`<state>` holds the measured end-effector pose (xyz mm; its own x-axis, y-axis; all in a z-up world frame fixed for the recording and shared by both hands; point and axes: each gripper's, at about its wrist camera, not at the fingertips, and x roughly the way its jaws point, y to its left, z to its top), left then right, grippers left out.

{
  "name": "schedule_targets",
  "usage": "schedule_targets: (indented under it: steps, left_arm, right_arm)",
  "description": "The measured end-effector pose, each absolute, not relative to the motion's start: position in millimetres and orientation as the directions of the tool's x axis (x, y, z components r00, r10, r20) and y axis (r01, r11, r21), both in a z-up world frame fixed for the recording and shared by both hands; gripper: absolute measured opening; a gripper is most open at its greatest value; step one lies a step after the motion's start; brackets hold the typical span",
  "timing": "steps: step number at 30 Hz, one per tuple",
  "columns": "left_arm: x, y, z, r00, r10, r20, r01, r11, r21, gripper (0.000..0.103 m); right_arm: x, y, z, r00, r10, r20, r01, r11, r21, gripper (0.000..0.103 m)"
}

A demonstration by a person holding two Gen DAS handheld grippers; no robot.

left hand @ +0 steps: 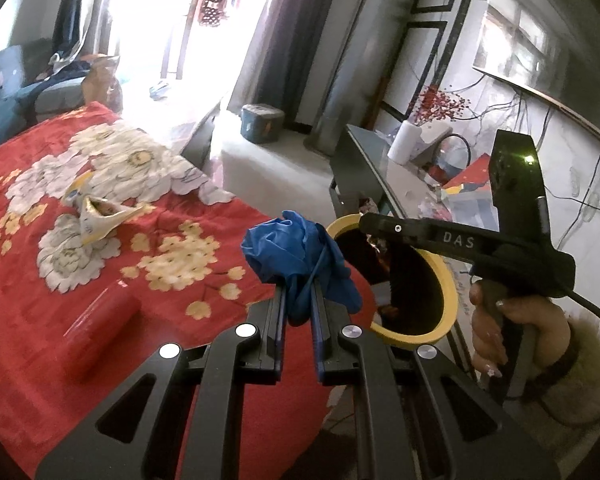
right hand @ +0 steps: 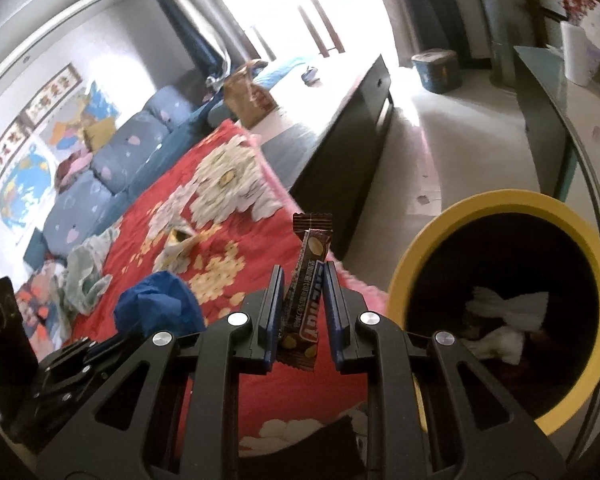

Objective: Collect trash
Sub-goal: 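Carry the blue cloth in the left gripper and chocolate bar in the right gripper over the bin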

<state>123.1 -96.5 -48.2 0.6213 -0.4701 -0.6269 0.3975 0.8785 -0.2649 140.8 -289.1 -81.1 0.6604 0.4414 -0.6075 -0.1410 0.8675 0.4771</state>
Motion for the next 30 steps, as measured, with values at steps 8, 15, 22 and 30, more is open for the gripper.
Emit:
schedule_targets:
  steps: [8, 15, 22, 30]
  left_arm:
    - [125.6, -121.0, -43.0, 0.61, -0.498, -0.617, 0.436, 0.86, -0.263, 0.011]
    - [128.1, -144.3, -41.6, 0.596, -0.519, -0.613, 0.481, 0.842, -0.244, 0.011]
    - [129.6, -170.5, -43.1, 0.574, -0.537, -0.618, 0.525, 0.821, -0.226, 0.011]
    - [133.7, -200.6, -51.8, 0.539, -0.555, -0.633, 0.569, 0.795, -0.212, 0.011]
  right_arm:
    - [141.7, -325.9, -83.1, 0.696, 0.397, -0.598, -0.066, 0.865, 0.498, 0.014]
    - [140.1, -351.9, -86.6, 0.718, 0.361, -0.595, -0.008, 0.859, 0.512, 0.014]
    - [139.7, -372.7, -89.5, 0.735, 0.318, -0.599, 0.041, 0.861, 0.507, 0.014]
    - [139.0, -396.3, -96.7, 0.741, 0.277, -0.611, 0.094, 0.859, 0.504, 0.014]
